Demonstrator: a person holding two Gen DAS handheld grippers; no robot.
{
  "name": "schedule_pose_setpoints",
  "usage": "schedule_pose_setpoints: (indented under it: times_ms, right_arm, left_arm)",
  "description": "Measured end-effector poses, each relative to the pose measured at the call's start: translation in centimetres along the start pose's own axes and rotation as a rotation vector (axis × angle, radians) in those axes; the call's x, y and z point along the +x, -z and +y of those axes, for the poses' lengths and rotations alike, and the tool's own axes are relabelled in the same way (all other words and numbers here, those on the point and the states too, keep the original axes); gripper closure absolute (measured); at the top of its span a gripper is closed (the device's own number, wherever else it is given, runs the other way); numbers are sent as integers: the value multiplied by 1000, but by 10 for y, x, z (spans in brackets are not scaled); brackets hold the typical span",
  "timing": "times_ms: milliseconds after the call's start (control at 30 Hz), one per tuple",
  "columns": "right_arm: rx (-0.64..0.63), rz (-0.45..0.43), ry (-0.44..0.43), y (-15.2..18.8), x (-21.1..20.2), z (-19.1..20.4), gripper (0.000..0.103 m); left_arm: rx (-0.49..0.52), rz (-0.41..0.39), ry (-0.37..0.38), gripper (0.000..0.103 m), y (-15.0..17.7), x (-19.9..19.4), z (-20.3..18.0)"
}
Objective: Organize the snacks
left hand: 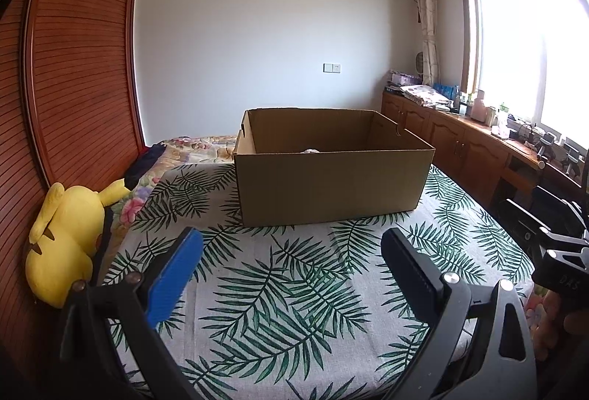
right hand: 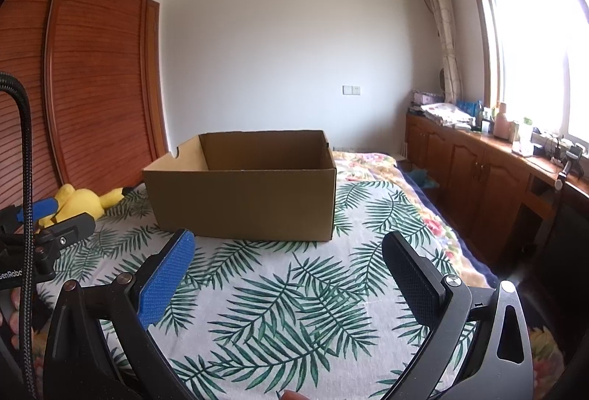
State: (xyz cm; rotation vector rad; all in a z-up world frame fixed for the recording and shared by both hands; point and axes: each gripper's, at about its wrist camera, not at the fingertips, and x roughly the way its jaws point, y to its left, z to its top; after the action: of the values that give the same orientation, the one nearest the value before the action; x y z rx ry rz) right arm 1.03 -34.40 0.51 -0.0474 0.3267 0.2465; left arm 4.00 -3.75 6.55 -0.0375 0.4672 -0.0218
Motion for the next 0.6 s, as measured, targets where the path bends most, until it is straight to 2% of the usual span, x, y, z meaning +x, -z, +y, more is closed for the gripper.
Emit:
schedule_pose_setpoints:
  times_ms: [600]
  right_arm:
    - [0,8,3,2,3,-2,0]
  left_arm:
    - [2,0,0,4,0,-1,0]
